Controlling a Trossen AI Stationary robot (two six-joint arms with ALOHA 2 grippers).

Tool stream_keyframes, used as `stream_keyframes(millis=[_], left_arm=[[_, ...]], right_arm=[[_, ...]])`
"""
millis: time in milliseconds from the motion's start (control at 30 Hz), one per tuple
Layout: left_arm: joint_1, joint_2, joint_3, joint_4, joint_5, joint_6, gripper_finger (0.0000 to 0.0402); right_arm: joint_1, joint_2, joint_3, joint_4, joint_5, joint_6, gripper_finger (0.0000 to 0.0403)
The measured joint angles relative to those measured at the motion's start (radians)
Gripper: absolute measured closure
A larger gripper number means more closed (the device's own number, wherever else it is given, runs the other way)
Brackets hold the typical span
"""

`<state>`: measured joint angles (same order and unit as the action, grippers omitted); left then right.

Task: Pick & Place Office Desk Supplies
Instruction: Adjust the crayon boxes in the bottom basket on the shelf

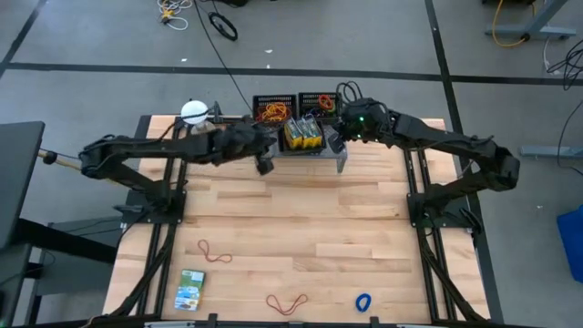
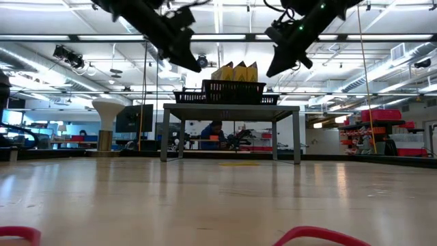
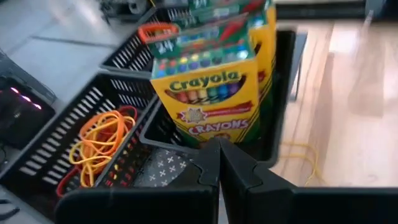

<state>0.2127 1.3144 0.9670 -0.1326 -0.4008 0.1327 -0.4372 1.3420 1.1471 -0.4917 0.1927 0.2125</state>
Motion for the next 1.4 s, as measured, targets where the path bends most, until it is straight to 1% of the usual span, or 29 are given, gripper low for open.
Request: stream_keyframes(millis=[33, 167, 300, 400, 533, 733, 933, 1100, 1400], left_arm=[[0.017, 0.027, 0.024, -0.012, 0.011, 0.010, 0.0398], [0.065, 0.114, 0.109, -0.040, 0.037, 0.039, 0.0398], [0.084, 0.175, 0.170, -0.042, 0.087, 0.054, 0.0398], [0.090, 0.206, 0.199, -0.044, 0.091, 0.064, 0.0398], [0.097, 0.226, 0.204, -0.052, 0.091, 0.067, 0.0397], [0.111, 0.244, 0.204, -0.066, 0.108, 0.065, 0.0397], [0.111, 0.265, 0.204, -0.036, 0.124, 0.084, 0.0397], [0.111, 0.271, 0.204, -0.017, 0.169, 0.093, 0.0397], [0.110, 0.273, 0.204, -0.015, 0.177, 0.124, 0.0397]], right_arm=[[-0.006, 0.002, -0.012, 0.039, -0.012, 0.000, 0.0400], [-0.025, 0.007, -0.023, 0.094, -0.023, 0.006, 0.0400], [-0.028, 0.035, -0.023, 0.106, -0.049, 0.007, 0.0401], [-0.027, 0.063, -0.023, 0.108, -0.057, 0.008, 0.0401], [-0.029, 0.092, -0.023, 0.135, -0.063, 0.016, 0.0402], [-0.028, 0.094, -0.023, 0.170, -0.105, 0.011, 0.0401], [-0.021, 0.100, -0.023, 0.193, -0.139, 0.010, 0.0400], [-0.014, 0.100, -0.023, 0.193, -0.141, 0.010, 0.0400], [-0.014, 0.100, -0.023, 0.209, -0.149, 0.010, 0.0399]])
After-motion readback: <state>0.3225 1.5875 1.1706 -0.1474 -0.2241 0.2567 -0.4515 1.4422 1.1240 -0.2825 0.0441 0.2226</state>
